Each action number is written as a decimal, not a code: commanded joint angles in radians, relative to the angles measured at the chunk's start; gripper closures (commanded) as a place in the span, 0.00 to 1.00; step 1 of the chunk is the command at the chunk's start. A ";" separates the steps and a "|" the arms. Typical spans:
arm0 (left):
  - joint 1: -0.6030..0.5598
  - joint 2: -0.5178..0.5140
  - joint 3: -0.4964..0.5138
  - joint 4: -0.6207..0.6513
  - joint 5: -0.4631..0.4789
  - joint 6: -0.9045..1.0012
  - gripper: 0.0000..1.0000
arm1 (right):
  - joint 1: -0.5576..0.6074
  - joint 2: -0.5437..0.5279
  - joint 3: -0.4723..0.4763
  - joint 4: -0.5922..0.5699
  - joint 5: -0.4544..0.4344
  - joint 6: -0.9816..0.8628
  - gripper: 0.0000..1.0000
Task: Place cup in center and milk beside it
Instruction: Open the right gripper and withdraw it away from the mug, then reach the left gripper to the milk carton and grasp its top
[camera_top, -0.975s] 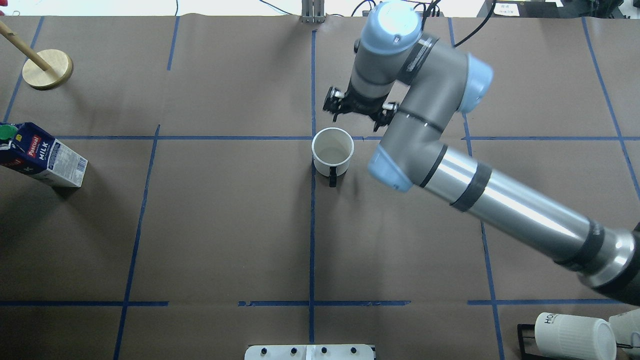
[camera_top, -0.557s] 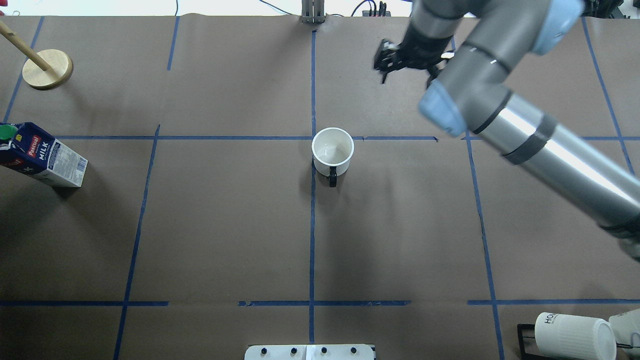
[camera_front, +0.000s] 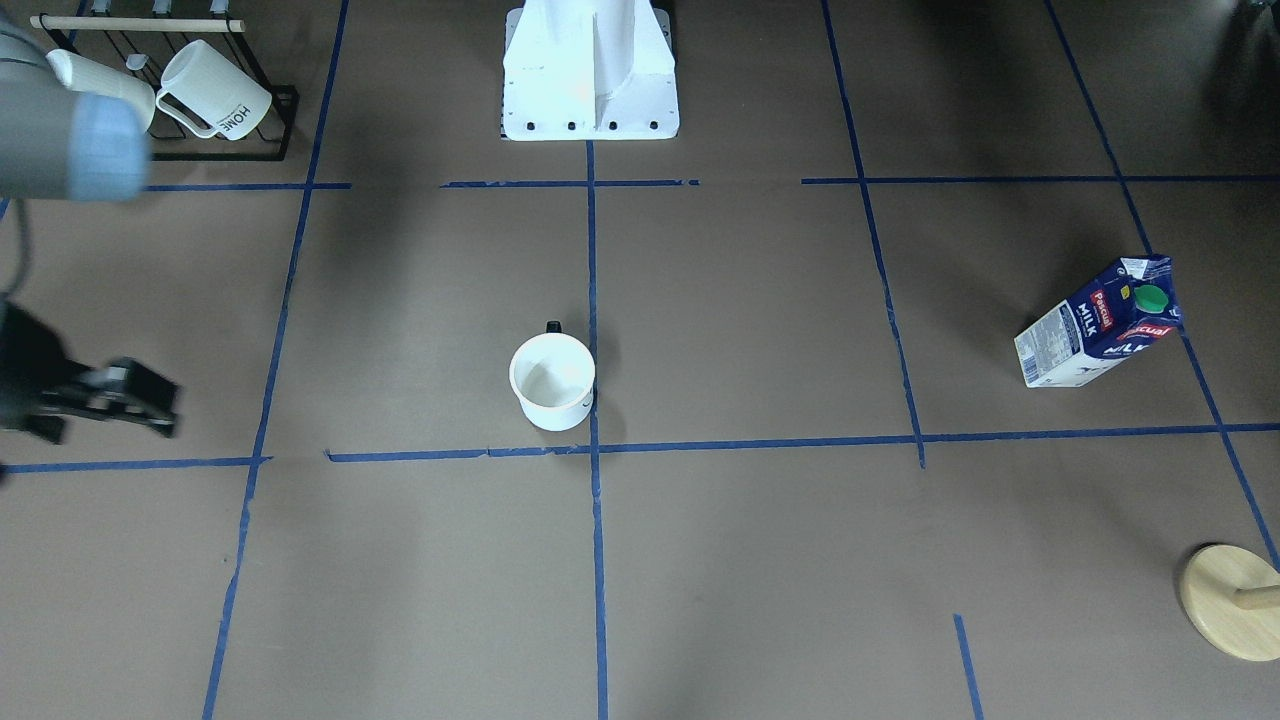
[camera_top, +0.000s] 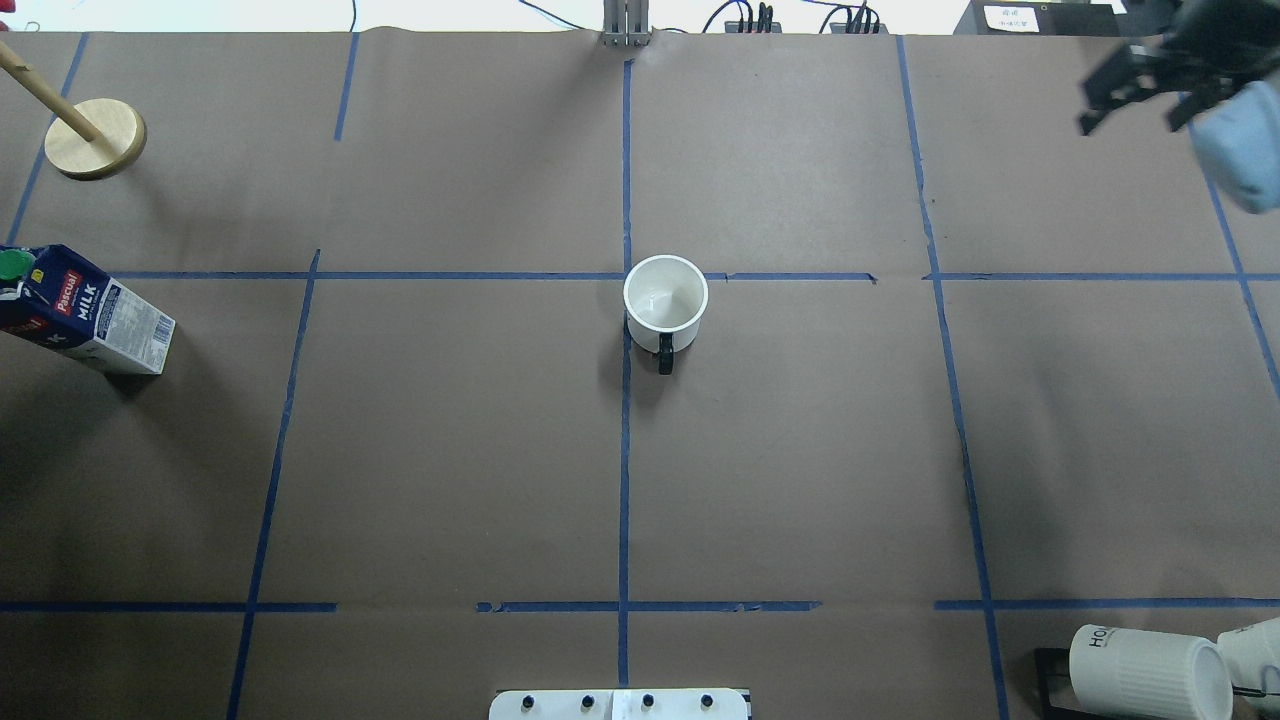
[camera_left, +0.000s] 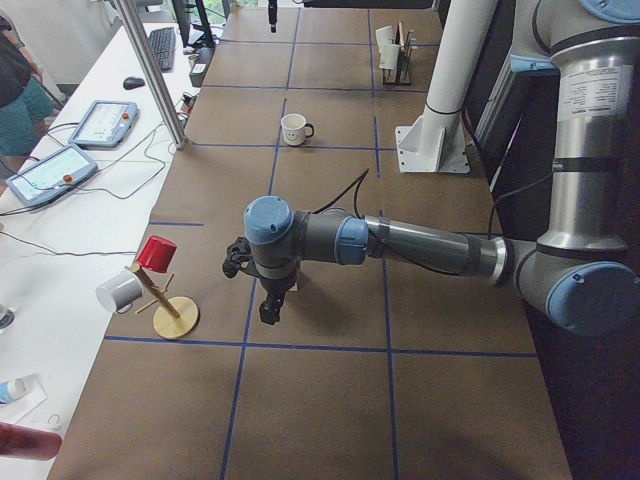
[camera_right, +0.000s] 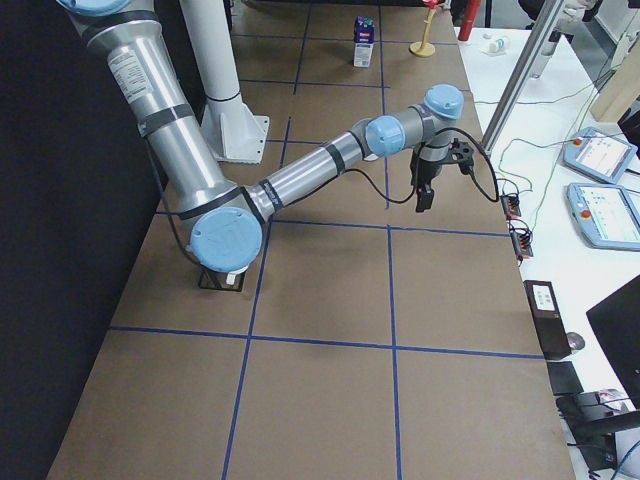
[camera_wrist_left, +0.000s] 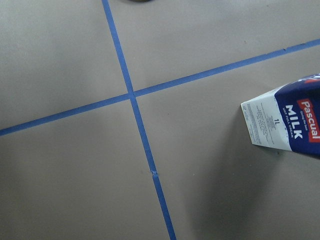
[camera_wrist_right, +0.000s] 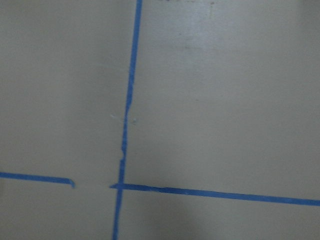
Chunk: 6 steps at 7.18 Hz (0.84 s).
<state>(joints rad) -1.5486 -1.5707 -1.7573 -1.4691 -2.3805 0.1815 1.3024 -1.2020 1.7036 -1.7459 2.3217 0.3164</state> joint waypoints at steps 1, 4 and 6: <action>-0.001 -0.037 0.033 -0.005 -0.008 -0.045 0.00 | 0.166 -0.263 0.095 0.003 0.024 -0.347 0.00; -0.001 -0.048 -0.033 -0.010 -0.011 -0.054 0.00 | 0.236 -0.550 0.148 0.099 0.007 -0.484 0.00; 0.027 -0.102 -0.066 -0.011 -0.009 -0.254 0.00 | 0.235 -0.562 0.157 0.155 0.004 -0.380 0.00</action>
<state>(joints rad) -1.5409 -1.6394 -1.8062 -1.4778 -2.3909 0.0501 1.5360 -1.7477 1.8530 -1.6176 2.3274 -0.1095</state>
